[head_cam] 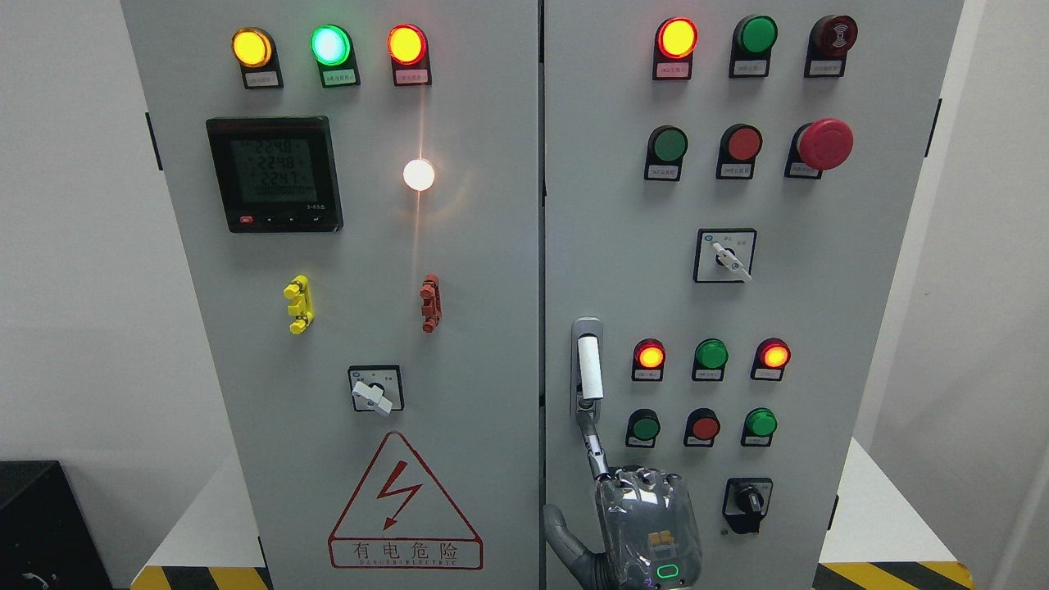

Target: Release door handle

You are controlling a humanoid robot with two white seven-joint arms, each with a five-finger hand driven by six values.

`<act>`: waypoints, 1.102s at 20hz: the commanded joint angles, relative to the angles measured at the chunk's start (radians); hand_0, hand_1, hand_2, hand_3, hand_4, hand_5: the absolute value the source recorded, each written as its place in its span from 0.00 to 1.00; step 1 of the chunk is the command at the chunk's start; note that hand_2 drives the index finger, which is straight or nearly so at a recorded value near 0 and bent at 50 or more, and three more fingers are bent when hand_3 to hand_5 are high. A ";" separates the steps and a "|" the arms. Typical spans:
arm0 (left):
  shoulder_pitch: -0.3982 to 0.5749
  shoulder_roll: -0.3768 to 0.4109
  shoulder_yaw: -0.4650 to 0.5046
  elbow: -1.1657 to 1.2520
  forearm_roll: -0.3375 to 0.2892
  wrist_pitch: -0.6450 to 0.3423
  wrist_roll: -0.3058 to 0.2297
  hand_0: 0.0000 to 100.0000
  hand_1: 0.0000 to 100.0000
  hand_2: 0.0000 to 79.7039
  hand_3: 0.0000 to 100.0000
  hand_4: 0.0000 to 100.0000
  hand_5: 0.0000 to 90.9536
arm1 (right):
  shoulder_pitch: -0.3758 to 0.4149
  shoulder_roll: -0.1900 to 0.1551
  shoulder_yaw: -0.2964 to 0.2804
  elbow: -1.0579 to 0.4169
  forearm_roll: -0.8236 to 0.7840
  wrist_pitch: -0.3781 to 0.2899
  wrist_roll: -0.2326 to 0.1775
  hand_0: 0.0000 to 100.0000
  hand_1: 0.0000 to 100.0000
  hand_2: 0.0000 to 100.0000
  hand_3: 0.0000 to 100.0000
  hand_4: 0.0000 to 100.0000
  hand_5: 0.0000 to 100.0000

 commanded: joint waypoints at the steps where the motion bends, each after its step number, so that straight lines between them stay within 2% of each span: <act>1: -0.028 0.000 0.000 0.029 0.000 0.000 0.000 0.12 0.56 0.00 0.00 0.00 0.00 | -0.001 0.000 0.000 -0.061 0.000 -0.001 -0.003 0.34 0.27 0.26 1.00 1.00 1.00; 22: -0.026 0.000 0.000 0.029 0.000 0.000 0.000 0.12 0.56 0.00 0.00 0.00 0.00 | -0.001 0.000 0.001 -0.100 -0.003 -0.002 -0.004 0.34 0.27 0.29 1.00 0.99 1.00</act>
